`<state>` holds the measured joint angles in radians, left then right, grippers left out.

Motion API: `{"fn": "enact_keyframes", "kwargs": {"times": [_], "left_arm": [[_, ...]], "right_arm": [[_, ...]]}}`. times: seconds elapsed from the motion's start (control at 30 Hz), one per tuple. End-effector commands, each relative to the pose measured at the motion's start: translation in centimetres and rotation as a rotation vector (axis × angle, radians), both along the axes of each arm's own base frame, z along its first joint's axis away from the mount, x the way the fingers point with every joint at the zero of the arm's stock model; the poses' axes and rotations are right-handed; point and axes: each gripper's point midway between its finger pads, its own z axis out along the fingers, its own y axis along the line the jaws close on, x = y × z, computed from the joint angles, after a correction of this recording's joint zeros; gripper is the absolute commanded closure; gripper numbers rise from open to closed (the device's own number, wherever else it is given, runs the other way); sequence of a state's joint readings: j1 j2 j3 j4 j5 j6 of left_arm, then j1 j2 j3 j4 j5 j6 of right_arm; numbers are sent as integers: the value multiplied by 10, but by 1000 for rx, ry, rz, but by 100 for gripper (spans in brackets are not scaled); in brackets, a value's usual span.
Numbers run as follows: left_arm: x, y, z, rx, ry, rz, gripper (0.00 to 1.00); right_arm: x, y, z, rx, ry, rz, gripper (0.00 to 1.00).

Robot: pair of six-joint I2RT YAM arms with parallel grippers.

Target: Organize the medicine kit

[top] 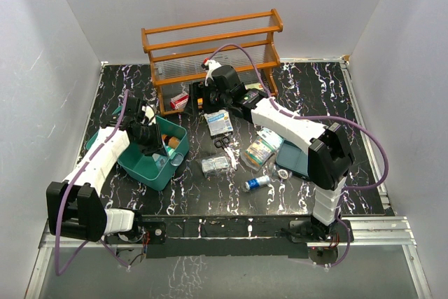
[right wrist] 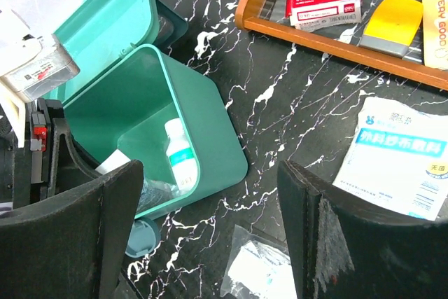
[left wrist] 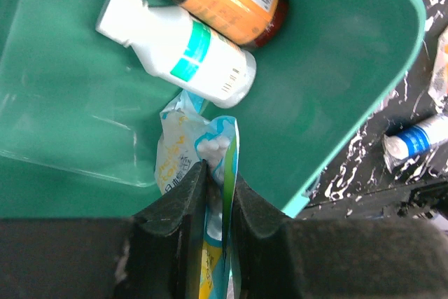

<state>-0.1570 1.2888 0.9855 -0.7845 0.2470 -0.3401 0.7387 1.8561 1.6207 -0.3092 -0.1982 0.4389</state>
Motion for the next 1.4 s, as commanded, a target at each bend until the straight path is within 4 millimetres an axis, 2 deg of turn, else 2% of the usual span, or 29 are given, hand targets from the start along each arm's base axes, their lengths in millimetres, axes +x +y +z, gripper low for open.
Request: {"fn": "enact_keyframes", "kwargs": {"times": [0.0,0.07,0.13,0.17,0.27,0.37,0.5,0.6,0.77,0.9,1.1,1.37], "left_arm": [[-26,-8,21,-61,48,-41,86],[-29,-10,26,-84,48,-57,85],[-31,-10,22,-84,72,-56,84],[-32,-7,17,-69,87,-45,84],[-31,-1,1,-36,107,-11,78],[-27,17,-3,70,110,47,58],[-9,47,21,221,-4,170,30],[-1,59,40,266,-93,228,25],[2,72,53,322,-149,264,23],[5,74,54,330,-170,267,32],[7,77,30,347,-146,308,48],[16,81,4,348,-160,464,49]], "right_arm": [[-7,-1,46,78,-104,23,25],[-11,-4,45,84,-95,25,26],[-16,-4,38,83,-77,36,26],[-20,-8,48,101,-92,38,26],[-26,-15,52,107,-106,33,26],[-29,-21,57,103,-122,23,26],[-38,-23,59,115,-116,45,26],[-40,-27,56,111,-115,37,26],[-39,-29,55,109,-115,25,26],[-38,-30,51,104,-108,12,26],[-36,-32,47,98,-107,-7,26],[-33,-36,36,75,-101,-34,26]]}}
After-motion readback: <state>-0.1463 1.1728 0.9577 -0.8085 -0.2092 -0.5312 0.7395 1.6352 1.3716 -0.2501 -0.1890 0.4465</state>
